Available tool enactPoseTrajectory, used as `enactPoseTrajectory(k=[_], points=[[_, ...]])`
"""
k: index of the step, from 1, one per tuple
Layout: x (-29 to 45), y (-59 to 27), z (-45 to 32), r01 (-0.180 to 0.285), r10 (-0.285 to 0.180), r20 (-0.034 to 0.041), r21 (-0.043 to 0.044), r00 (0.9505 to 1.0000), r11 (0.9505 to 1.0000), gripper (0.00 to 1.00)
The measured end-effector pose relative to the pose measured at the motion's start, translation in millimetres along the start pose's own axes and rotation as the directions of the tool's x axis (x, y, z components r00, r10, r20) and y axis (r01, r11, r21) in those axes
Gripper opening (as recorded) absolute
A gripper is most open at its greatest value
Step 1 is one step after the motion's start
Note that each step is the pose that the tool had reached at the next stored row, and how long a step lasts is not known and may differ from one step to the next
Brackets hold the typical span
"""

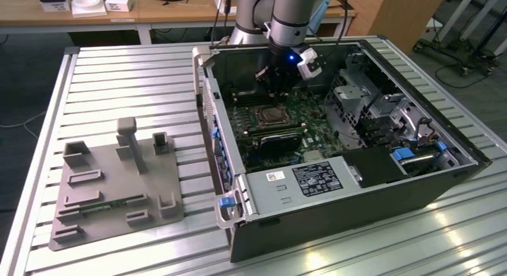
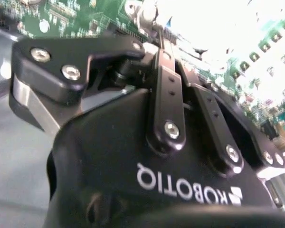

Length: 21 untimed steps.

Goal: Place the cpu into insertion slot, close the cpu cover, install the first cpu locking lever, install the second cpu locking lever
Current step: 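Install the first cpu locking lever, then install the second cpu locking lever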

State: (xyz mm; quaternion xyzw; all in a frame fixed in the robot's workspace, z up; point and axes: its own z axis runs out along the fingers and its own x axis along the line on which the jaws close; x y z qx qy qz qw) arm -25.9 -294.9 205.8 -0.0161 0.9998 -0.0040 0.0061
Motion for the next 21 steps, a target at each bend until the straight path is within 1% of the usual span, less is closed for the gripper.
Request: enactPoseTrajectory(k=[4,16,18,21], points=[[0.0,-0.3,-2.8,0.000,0.000,-0.0001,0.0001,1.0000,1.0000,0.10],[-0.8,-0.5,-3.0,0.000,0.000,-0.0001,0.0002,1.0000,1.0000,0.10],[-0.8,-1.5,-3.0,0.000,0.000,-0.0002,0.0002,1.0000,1.0000,0.10],[-0.6,-5.3,-2.9,0.000,0.000,-0.0002,0.0002,1.0000,1.0000,0.10]])
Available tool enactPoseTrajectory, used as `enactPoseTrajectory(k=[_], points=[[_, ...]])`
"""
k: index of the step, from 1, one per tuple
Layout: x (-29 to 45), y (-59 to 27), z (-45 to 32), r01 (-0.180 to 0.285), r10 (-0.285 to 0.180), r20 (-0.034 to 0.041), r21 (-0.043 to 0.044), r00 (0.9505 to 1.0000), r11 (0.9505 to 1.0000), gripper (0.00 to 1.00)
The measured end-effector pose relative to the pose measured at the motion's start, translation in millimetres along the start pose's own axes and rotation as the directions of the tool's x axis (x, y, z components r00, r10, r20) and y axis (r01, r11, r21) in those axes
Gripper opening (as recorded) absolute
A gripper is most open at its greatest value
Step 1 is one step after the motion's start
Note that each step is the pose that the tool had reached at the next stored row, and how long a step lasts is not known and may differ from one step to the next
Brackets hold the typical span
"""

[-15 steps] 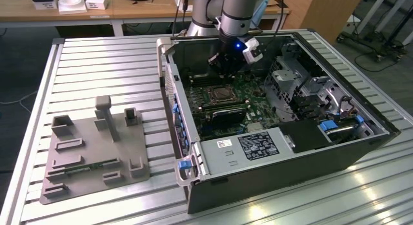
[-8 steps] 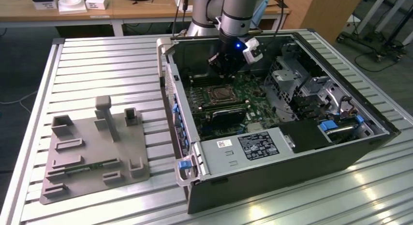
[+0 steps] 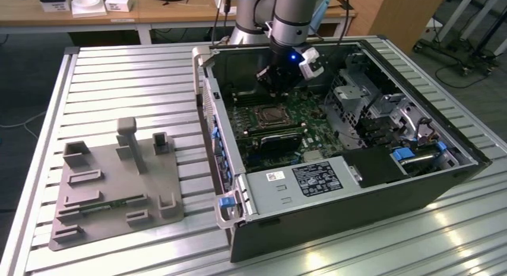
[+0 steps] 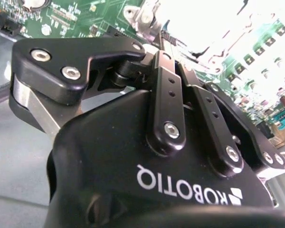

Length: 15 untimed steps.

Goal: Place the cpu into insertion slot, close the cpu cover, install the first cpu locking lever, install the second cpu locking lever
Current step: 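Install the second cpu locking lever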

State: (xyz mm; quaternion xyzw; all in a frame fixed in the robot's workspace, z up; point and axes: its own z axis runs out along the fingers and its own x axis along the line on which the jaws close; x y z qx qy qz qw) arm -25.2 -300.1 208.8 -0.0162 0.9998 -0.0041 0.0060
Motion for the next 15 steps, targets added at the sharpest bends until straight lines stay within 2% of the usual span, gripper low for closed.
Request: enactPoseTrajectory(k=[8,12,15], points=[[0.4,-12.4,0.2,0.000,0.000,-0.0002,-0.0002,1.0000,1.0000,0.10],[-0.8,-14.4,-0.1,0.000,0.000,-0.0023,0.0001,1.0000,1.0000,0.10],[-4.5,-14.7,-0.1,0.000,0.000,-0.0058,0.0000,1.0000,1.0000,0.10]])
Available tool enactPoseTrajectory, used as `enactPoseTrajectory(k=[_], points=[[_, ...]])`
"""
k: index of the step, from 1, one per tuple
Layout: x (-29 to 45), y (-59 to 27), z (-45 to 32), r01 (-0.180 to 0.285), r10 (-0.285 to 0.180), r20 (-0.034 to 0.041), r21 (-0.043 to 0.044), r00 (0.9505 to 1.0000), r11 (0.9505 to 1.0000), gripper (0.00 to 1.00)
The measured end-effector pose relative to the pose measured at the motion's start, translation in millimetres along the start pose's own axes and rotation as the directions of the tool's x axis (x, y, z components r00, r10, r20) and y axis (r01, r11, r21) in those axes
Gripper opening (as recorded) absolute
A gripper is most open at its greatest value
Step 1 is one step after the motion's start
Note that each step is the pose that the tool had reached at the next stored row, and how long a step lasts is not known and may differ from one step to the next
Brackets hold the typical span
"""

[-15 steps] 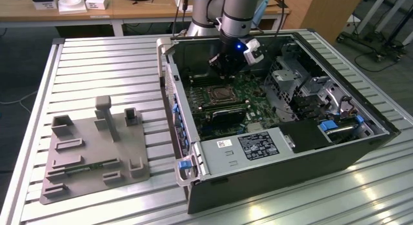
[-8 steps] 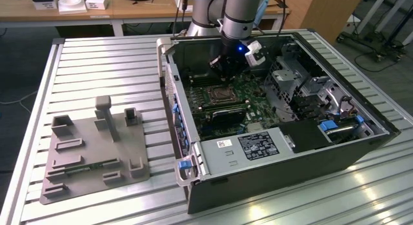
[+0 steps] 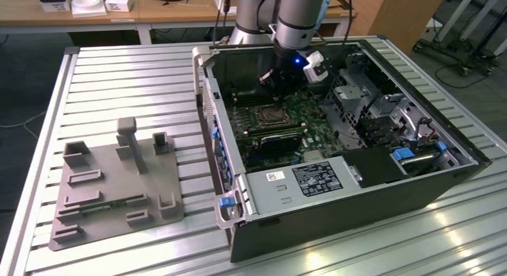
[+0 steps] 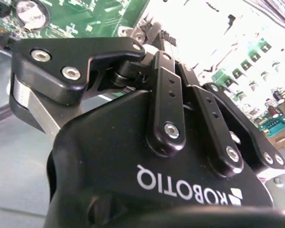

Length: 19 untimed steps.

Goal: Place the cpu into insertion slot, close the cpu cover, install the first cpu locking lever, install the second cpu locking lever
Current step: 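Install the second cpu locking lever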

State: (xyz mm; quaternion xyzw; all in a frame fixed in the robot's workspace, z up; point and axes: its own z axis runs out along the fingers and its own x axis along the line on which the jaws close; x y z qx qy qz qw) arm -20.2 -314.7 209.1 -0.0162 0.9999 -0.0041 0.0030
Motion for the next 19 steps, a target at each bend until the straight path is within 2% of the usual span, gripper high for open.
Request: enactPoseTrajectory(k=[2,9,14,19], points=[[-2.5,-0.1,0.1,0.000,0.000,-0.0004,0.0000,1.0000,1.0000,0.10],[-2.6,-0.1,-0.5,0.000,0.000,-0.0007,0.0005,1.0000,1.0000,0.10],[-2.6,-0.2,-10.5,0.000,0.000,-0.0005,0.0001,1.0000,1.0000,0.10],[-2.5,-3.2,-10.9,0.000,0.000,-0.0006,0.0003,1.0000,1.0000,0.10]])
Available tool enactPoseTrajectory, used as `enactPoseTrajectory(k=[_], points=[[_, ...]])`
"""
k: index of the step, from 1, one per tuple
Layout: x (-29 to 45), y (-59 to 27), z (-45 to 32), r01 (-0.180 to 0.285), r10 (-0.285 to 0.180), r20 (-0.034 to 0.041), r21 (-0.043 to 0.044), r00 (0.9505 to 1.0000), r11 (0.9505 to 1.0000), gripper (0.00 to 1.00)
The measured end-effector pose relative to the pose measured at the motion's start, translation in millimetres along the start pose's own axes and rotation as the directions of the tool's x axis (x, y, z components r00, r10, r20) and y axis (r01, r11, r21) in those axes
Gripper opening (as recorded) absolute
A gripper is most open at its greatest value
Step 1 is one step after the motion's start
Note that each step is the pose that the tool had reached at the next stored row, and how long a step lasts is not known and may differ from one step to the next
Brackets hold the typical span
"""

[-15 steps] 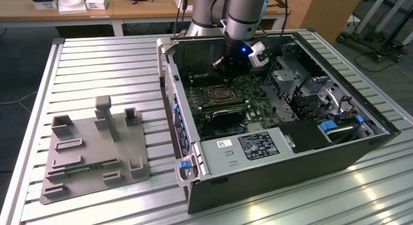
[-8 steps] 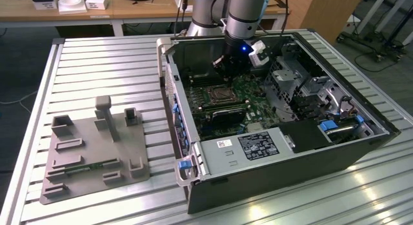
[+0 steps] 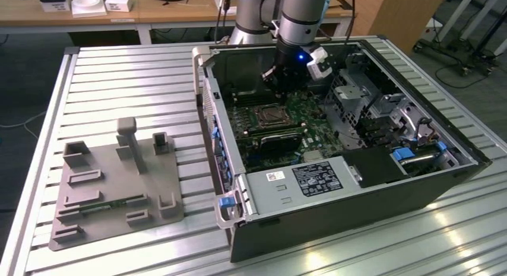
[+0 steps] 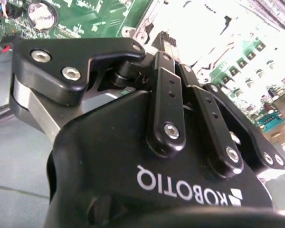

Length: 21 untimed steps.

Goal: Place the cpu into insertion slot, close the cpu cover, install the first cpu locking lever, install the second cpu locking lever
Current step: 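Install the second cpu locking lever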

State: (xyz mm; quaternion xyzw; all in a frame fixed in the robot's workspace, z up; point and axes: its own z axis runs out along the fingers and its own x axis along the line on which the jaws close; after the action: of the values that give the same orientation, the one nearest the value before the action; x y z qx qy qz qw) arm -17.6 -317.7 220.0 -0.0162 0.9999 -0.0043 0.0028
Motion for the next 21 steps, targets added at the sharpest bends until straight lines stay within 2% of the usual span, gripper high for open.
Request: enactPoseTrajectory(k=[13,21], points=[[0.9,-27.4,0.2,0.000,0.000,0.0000,0.0001,1.0000,1.0000,0.10],[0.9,-29.3,-4.2,0.000,0.000,0.0001,0.0000,1.0000,1.0000,0.10]])
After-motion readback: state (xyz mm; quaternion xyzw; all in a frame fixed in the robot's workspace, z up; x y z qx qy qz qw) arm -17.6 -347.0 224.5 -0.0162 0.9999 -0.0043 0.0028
